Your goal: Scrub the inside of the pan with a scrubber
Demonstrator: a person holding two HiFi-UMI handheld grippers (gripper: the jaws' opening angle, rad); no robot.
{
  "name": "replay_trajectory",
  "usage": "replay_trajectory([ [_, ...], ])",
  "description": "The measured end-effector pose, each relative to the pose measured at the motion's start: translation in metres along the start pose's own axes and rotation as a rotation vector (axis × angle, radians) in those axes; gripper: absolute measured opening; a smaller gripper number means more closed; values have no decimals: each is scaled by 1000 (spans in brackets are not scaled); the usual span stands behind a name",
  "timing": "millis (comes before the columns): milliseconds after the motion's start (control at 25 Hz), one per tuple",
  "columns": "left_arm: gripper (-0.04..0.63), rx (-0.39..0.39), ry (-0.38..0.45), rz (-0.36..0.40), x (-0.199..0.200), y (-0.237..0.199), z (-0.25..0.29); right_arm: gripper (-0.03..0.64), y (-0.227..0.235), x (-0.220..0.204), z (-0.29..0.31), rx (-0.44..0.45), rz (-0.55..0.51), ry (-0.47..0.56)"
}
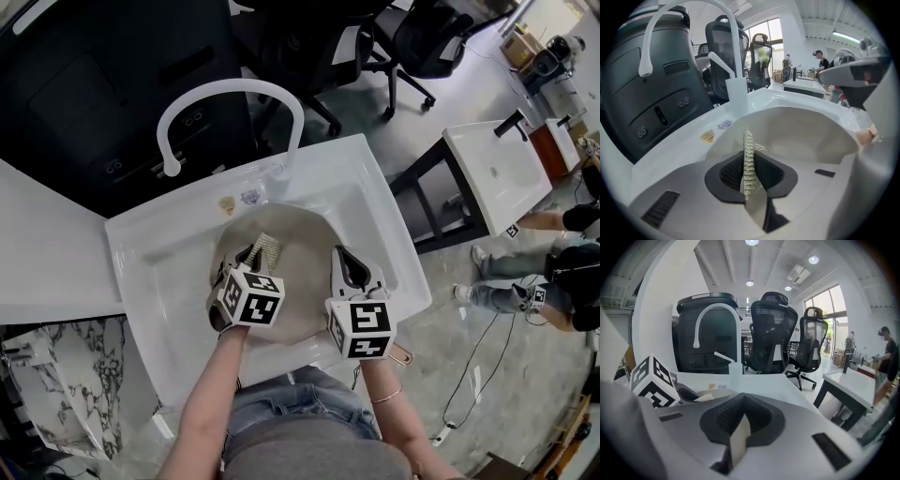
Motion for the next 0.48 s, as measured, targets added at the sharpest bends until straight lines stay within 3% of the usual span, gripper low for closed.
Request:
replay_trajectory([
  [280, 67, 111, -11, 88, -2, -24, -15, 9, -11, 2, 5, 37, -4, 1],
  [480, 67, 166, -2, 73, -6, -35, -26, 9, -16, 4, 3, 56, -6, 16],
])
Point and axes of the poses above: the fingertips, and each gripper's own axes: z forward along the fingers, y to its right, x out of its top, the point moved 7 cm from there along -z, backward along the fingers, and after that the axes turned 15 degrees about y, right-handed, at the moved point
